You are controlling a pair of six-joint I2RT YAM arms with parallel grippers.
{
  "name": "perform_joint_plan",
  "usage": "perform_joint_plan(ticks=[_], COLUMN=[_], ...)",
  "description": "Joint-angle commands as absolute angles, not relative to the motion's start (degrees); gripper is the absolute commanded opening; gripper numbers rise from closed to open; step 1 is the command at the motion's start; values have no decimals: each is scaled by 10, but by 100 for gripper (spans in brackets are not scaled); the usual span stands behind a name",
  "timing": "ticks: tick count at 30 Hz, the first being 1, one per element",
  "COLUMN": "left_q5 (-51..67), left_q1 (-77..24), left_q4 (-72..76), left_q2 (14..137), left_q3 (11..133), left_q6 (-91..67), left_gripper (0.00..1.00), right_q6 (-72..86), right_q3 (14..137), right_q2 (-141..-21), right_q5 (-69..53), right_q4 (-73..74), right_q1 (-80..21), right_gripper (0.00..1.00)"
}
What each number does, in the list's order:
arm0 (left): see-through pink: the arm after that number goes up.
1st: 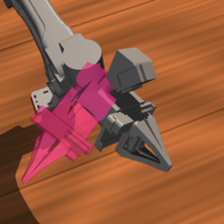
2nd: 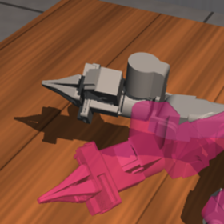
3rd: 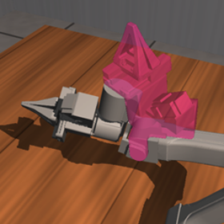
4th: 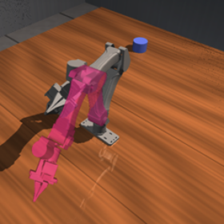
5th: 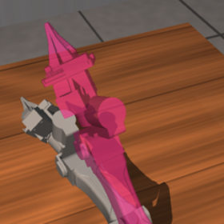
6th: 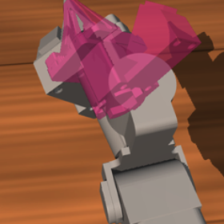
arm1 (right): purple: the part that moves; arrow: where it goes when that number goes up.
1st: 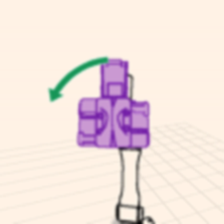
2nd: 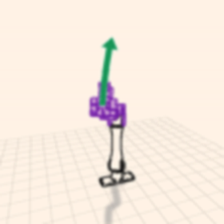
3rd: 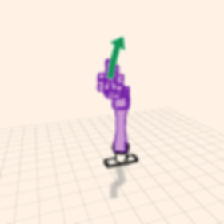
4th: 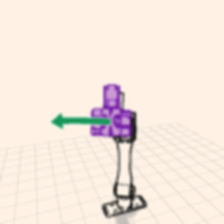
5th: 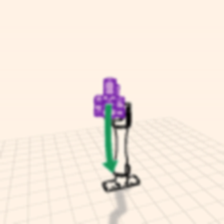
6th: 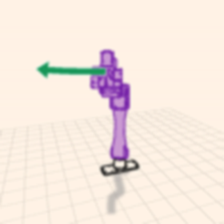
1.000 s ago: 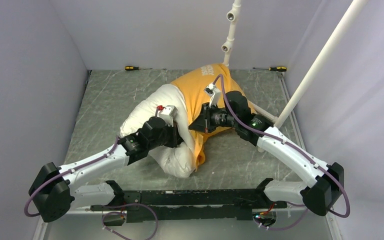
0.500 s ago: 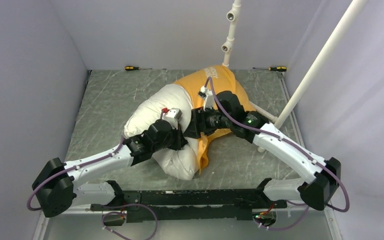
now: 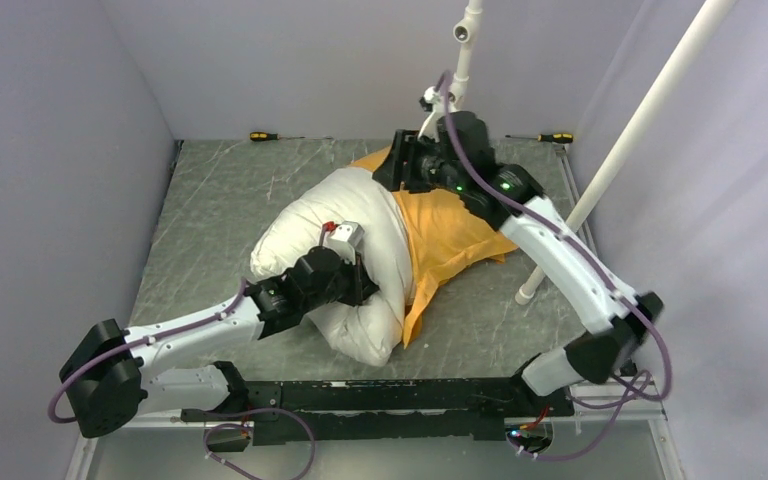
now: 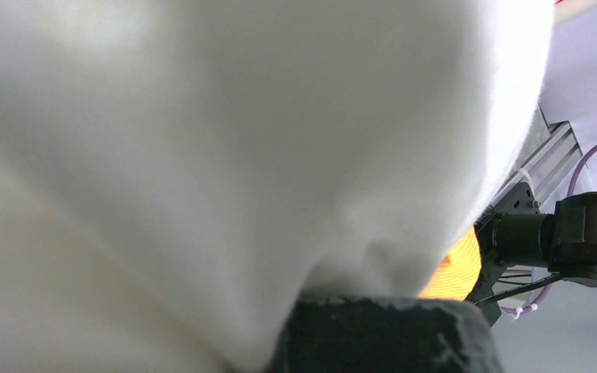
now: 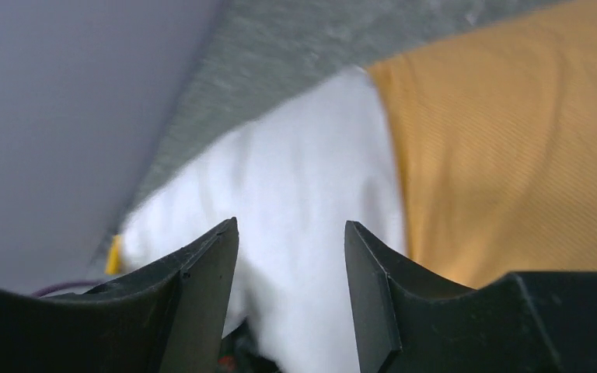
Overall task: Put the pillow into the pillowcase
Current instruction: Stuff the pillow into the pillowcase.
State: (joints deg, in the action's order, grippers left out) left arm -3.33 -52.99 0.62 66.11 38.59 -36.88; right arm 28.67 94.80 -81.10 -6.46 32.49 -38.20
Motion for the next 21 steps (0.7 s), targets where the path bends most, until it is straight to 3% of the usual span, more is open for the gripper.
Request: perform_joint_plan(ticks=[1, 4, 10, 12, 17, 21], left_q5=[-43, -42, -48, -48, -50, -52], left_q1=[-540, -544, -550, -551, -553, -554], left_q4=[37, 35, 41, 41, 38, 39], left_q2=[687, 693, 693, 693, 691, 692], left_q3=[382, 388, 385, 383, 383, 384], left_q6=[-377, -372, -373, -373, -371, -369], left_gripper=[0, 0, 0, 0, 0, 0], right_q6=[265, 256, 256, 250, 248, 254], right_q3=[968, 961, 934, 934, 908, 898], right_q2=[-882, -913, -916, -907, -855, -834], right_q5=[-2, 26, 116, 125, 108, 100], right_q4=[414, 435, 456, 457, 413, 393], right_q1=[-377, -378, -386, -388, -382, -366], right_gripper=[57, 58, 41, 46, 68, 69])
